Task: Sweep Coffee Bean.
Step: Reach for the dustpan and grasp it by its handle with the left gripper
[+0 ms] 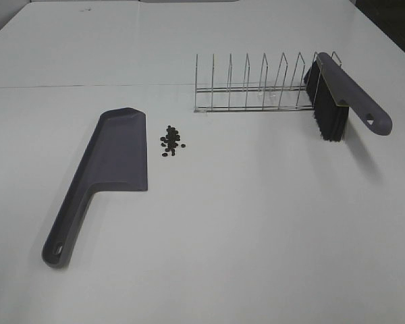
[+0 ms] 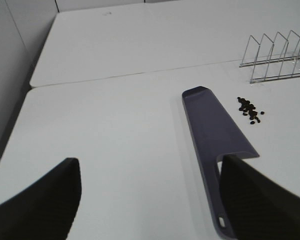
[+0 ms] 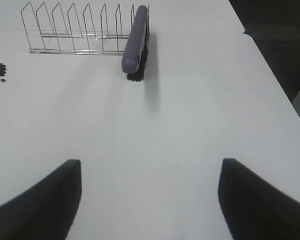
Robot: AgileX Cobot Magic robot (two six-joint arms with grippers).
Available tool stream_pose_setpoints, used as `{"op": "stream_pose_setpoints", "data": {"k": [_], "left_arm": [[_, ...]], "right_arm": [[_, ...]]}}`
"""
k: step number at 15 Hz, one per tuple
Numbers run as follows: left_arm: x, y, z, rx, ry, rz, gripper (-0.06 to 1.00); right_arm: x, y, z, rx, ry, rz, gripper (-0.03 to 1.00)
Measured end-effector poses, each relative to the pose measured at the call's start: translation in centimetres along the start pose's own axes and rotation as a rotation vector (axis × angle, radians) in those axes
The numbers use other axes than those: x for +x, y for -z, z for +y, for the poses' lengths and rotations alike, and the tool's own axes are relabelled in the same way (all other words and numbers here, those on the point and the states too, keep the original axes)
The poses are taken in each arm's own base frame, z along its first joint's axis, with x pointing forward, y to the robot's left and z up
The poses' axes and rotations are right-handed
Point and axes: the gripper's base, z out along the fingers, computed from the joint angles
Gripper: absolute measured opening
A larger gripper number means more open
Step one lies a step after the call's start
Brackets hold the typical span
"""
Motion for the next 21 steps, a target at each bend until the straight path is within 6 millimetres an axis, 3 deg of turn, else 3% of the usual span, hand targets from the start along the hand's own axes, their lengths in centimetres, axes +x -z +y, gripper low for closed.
{"op": "stream_pose_setpoints", "data": {"k": [3,5,8,10,11,14,19,21], "left_arm": [[-3.0,-5.4,0.0,0.045,0.087,0.19,0.7],[-5.1,-10.4,0.4,0.051,0.114,0.337,0.7],[-5.8,-16.1,0.7,0.061,0.14,0.512,0.7],[-5.0,-19.4,0.9,0.063,0.161,0.625,0.7],[-4.7,-20.0,0.9,0.063,0.167,0.652,0.7],[-2.0,-23.7,0.5,0.065,0.195,0.814,0.7],[3.1,-27.2,-4.6,0.067,0.136,1.033,0.7],[4.1,-27.9,-5.7,0.06,0.12,1.053,0.7]], "right_arm": [[0.0,0.0,0.0,0.0,0.0,0.0,0.63],[0.0,0.0,0.0,0.0,0.0,0.0,0.63],[0.0,0.0,0.0,0.0,0.0,0.0,0.63],[0.0,0.0,0.0,0.0,0.0,0.0,0.63],[0.0,0.0,0.0,0.0,0.0,0.0,0.63],[0.0,0.0,0.0,0.0,0.0,0.0,0.63],[0.0,0.0,0.0,0.0,0.0,0.0,0.63],[0.0,0.0,0.0,0.0,0.0,0.0,0.63]]}}
